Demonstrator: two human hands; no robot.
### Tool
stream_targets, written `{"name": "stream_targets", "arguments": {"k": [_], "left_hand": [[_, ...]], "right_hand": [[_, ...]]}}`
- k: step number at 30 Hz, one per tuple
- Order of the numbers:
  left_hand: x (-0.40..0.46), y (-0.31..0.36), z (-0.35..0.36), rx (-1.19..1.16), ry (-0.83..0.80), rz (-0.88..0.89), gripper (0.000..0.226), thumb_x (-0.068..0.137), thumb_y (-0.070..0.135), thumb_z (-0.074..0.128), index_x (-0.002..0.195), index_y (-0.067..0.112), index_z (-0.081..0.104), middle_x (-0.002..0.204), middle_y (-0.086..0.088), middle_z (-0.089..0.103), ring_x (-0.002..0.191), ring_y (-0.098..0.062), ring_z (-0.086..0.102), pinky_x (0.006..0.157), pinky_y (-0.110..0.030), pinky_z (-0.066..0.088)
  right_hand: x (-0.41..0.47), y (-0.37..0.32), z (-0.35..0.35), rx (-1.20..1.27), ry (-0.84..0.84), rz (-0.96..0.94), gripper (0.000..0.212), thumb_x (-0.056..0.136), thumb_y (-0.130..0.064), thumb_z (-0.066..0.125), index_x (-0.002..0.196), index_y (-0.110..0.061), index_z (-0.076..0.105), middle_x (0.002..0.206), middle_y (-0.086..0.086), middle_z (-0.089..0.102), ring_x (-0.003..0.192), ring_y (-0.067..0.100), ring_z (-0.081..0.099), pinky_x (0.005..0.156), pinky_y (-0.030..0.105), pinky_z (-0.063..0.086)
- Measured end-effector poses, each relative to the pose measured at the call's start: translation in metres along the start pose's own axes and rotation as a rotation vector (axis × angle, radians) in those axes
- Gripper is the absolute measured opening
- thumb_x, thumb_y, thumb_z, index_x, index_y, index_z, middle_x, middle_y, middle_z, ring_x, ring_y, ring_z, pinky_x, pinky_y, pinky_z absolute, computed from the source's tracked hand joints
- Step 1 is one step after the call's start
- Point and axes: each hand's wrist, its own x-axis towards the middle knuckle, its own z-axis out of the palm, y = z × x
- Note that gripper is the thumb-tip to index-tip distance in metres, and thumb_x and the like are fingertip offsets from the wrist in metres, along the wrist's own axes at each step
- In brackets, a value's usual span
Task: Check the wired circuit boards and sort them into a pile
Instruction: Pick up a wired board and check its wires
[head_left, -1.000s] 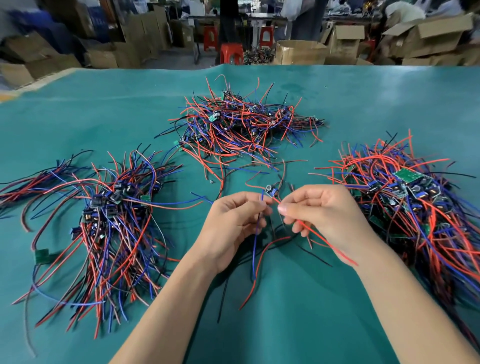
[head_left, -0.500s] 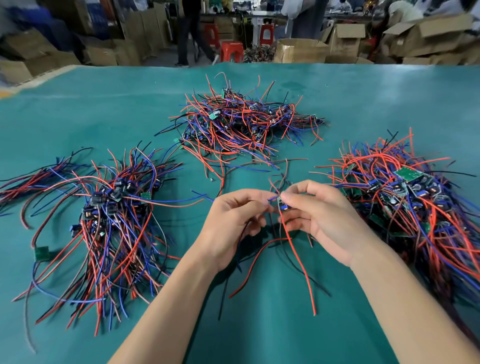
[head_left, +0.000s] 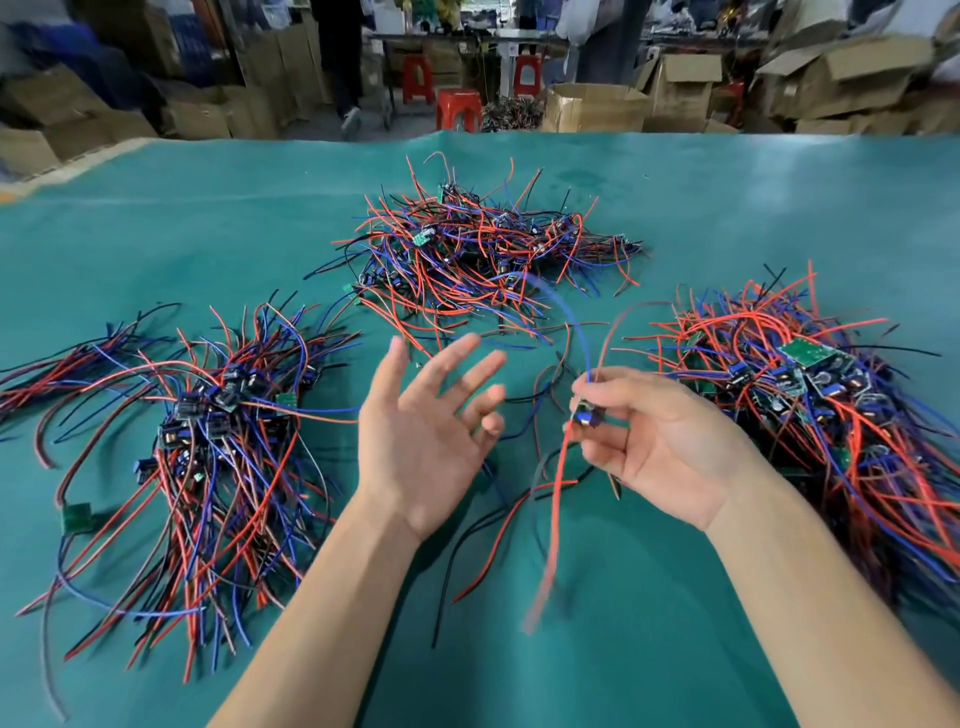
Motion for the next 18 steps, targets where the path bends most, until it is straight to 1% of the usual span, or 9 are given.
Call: {"name": "stream_targets", "arguments": {"k": [2,4,5,6,8,10,13,15,18], "left_hand": [[0.002,-0.008,0.002,0.234,0.020,-0.011,0.053,0.087,0.053,0.057,0.116,0.009,0.065,0.113,-0.013,0.068,0.081,-0.022,0.067,0.070,-0.030,0.054],[0.001,-0.022,0.005,0.457,-0.080,-0.029,0.035,0.087,0.032,0.070,0.111,0.007,0.064,0.101,-0.016,0.071,0.081,-0.023,0.070,0.072,-0.030,0.058],[-0.001,-0.029,0.006,0.535,-0.125,-0.024,0.029,0.088,0.021,0.071,0.110,0.005,0.063,0.094,-0.017,0.072,0.076,-0.023,0.070,0.069,-0.028,0.058],[-0.002,-0.033,0.006,0.612,-0.139,-0.008,0.023,0.088,0.015,0.070,0.106,0.003,0.063,0.086,-0.016,0.072,0.067,-0.021,0.068,0.062,-0.025,0.056],[-0.003,-0.034,0.006,0.742,-0.113,0.037,0.015,0.094,0.013,0.063,0.097,-0.001,0.066,0.072,-0.010,0.069,0.051,-0.014,0.060,0.046,-0.019,0.046],[-0.003,-0.033,0.005,0.784,-0.093,0.044,0.022,0.099,0.016,0.057,0.094,-0.001,0.070,0.062,-0.008,0.063,0.042,-0.012,0.050,0.038,-0.018,0.036],[-0.004,-0.031,0.005,0.850,-0.134,0.017,0.029,0.100,0.025,0.055,0.088,0.006,0.073,0.053,-0.006,0.055,0.036,-0.011,0.041,0.034,-0.016,0.027],[-0.004,-0.029,0.005,0.862,-0.155,-0.004,0.029,0.100,0.026,0.055,0.083,0.010,0.073,0.050,-0.005,0.052,0.034,-0.010,0.038,0.034,-0.016,0.025],[-0.004,-0.027,0.004,0.837,-0.173,-0.037,0.028,0.098,0.026,0.057,0.079,0.012,0.073,0.048,-0.004,0.051,0.033,-0.009,0.037,0.033,-0.016,0.024]], "right_hand": [[0.002,0.002,0.000,0.018,0.065,-0.064,0.013,0.063,-0.018,0.084,0.076,-0.021,0.079,0.082,0.005,0.074,0.072,0.018,0.072,0.062,0.024,0.057],[0.005,0.007,0.003,-0.027,0.117,-0.115,0.013,0.061,-0.024,0.084,0.073,-0.022,0.078,0.078,0.001,0.072,0.067,0.013,0.064,0.061,0.022,0.050],[0.006,0.010,0.006,-0.047,0.143,-0.143,0.012,0.061,-0.024,0.083,0.070,-0.021,0.077,0.074,0.000,0.069,0.063,0.011,0.058,0.058,0.022,0.045],[0.008,0.013,0.007,-0.057,0.161,-0.172,0.009,0.063,-0.022,0.083,0.068,-0.019,0.076,0.071,-0.002,0.065,0.060,0.010,0.053,0.053,0.020,0.041],[0.009,0.015,0.006,-0.055,0.178,-0.224,0.007,0.069,-0.017,0.080,0.068,-0.018,0.073,0.070,-0.002,0.061,0.057,0.010,0.051,0.049,0.019,0.040],[0.010,0.014,0.003,-0.083,0.205,-0.268,0.008,0.076,-0.013,0.078,0.075,-0.016,0.071,0.072,0.000,0.064,0.058,0.009,0.054,0.051,0.019,0.043],[0.011,0.012,-0.003,-0.080,0.279,-0.292,0.011,0.086,-0.002,0.072,0.080,-0.010,0.068,0.075,0.004,0.070,0.058,0.009,0.059,0.052,0.019,0.048],[0.012,0.008,-0.008,-0.041,0.338,-0.309,0.013,0.089,0.002,0.068,0.081,-0.008,0.066,0.075,0.007,0.073,0.058,0.009,0.062,0.053,0.018,0.050],[0.013,0.002,-0.019,-0.064,0.463,-0.424,0.012,0.091,0.006,0.066,0.085,-0.004,0.067,0.073,0.008,0.073,0.060,0.011,0.066,0.058,0.020,0.054]]}}
